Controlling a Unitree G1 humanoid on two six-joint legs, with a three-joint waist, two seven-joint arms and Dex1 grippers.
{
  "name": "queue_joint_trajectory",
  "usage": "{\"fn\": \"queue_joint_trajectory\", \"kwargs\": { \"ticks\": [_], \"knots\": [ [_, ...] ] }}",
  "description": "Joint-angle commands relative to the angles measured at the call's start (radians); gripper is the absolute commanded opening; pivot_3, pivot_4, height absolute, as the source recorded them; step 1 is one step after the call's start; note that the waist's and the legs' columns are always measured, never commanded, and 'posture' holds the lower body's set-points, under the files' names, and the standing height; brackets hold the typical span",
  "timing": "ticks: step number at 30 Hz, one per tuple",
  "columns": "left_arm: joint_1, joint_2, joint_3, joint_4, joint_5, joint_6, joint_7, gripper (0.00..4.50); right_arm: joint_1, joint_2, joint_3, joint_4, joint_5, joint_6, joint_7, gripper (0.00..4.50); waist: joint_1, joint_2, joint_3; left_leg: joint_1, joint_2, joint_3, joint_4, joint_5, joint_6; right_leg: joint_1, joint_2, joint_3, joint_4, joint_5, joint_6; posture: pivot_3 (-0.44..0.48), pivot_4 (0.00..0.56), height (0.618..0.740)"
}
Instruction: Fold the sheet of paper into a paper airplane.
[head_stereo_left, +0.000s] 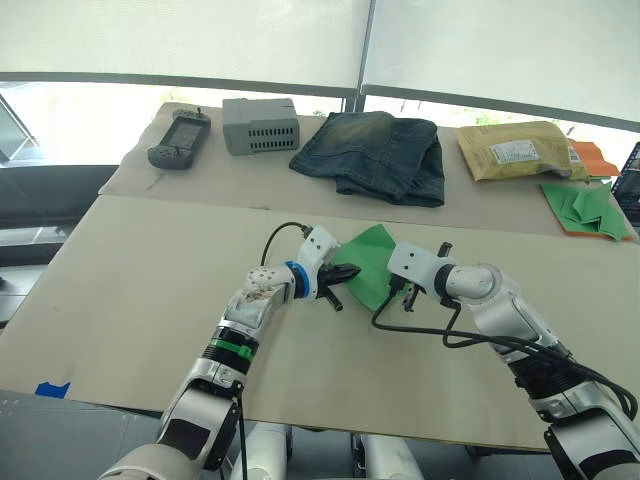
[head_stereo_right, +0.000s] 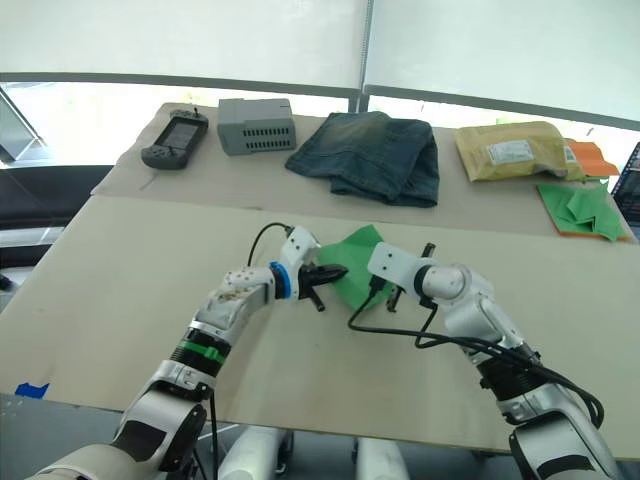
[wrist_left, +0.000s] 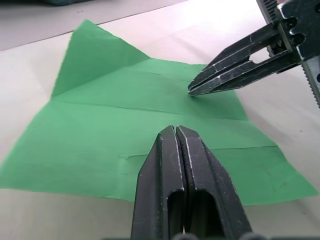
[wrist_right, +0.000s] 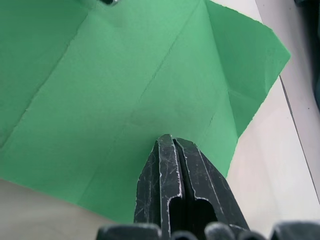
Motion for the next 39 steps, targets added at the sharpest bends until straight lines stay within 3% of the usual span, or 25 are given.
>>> {"fn": "queue_joint_trajectory", "kwargs": {
  "ticks": [1,8,9,16,19,22,27,33,39],
  "knots": [
    [-0.011,0.005,0.05,-0.122,-0.064,0.055,0.009,0.06,0.018,0.012,-0.048,-0.064,0.044,0.017,0.027,0.0,-0.003,0.0,0.0,0.0,0.0,0.0,0.0,0.0,0.0,0.0,0.0,0.0,0.0,0.0,0.0,0.0,0.15,0.728],
    [0.023,0.082,0.19,-0.384,-0.25,0.413,0.072,0.06,0.036,-0.026,-0.179,-0.226,0.169,0.064,0.099,0.0,-0.023,0.0,0.0,-0.001,0.001,-0.002,0.0,0.0,0.0,-0.001,0.0,0.0,0.002,0.0,0.0,0.0,0.15,0.728],
    [0.033,0.098,0.217,-0.417,-0.286,0.479,0.082,0.58,0.036,-0.033,-0.184,-0.236,0.172,0.066,0.102,0.0,-0.025,0.0,0.0,0.0,0.001,-0.002,0.0,0.0,0.0,-0.001,0.0,0.0,0.002,0.0,0.0,0.0,0.15,0.728],
    [0.032,0.11,0.382,-0.498,-0.379,0.785,0.295,2.8,0.03,-0.049,-0.196,-0.255,0.196,0.066,0.114,0.0,-0.042,0.0,0.0,0.001,0.001,-0.003,-0.001,0.0,0.0,-0.002,0.0,0.0,0.005,-0.003,0.003,0.0,0.15,0.728],
    [-0.01,0.092,0.413,-0.478,-0.415,1.042,0.35,2.8,0.026,-0.048,-0.196,-0.258,0.198,0.063,0.115,0.0,-0.043,0.0,0.0,0.001,0.0,-0.003,-0.001,0.0,0.0,-0.002,0.0,0.0,0.007,-0.003,0.003,0.0,0.15,0.728],
    [-0.079,-0.011,0.564,-0.39,-0.42,1.202,0.406,2.8,0.031,-0.047,-0.196,-0.266,0.199,0.065,0.116,0.0,-0.041,0.0,0.0,0.001,0.0,-0.003,-0.001,0.0,0.0,-0.002,-0.001,0.0,0.007,-0.004,0.003,0.0,0.15,0.728],
    [-0.168,-0.112,0.682,-0.284,-0.404,1.223,0.481,2.8,0.051,-0.052,-0.209,-0.291,0.2,0.084,0.109,0.0,-0.046,0.0,0.0,0.002,-0.001,-0.003,-0.001,0.0,-0.001,-0.002,0.0,0.0,0.008,-0.004,0.002,0.0,0.15,0.728],
    [-0.227,-0.165,0.666,-0.168,-0.374,1.174,0.528,2.8,0.06,-0.061,-0.231,-0.321,0.199,0.113,0.101,0.0,-0.045,0.0,0.0,0.002,-0.001,-0.003,-0.001,0.0,-0.002,-0.002,0.0,0.0,0.008,-0.003,0.0,0.0,0.15,0.728],
    [-0.279,-0.176,0.607,-0.056,-0.351,1.089,0.542,1.02,0.068,-0.077,-0.252,-0.345,0.201,0.136,0.093,0.0,-0.039,0.0,0.0,0.001,-0.001,-0.003,-0.001,0.0,-0.002,-0.003,-0.001,0.0,0.008,-0.003,0.0,0.0,0.15,0.728]
  ]
}}
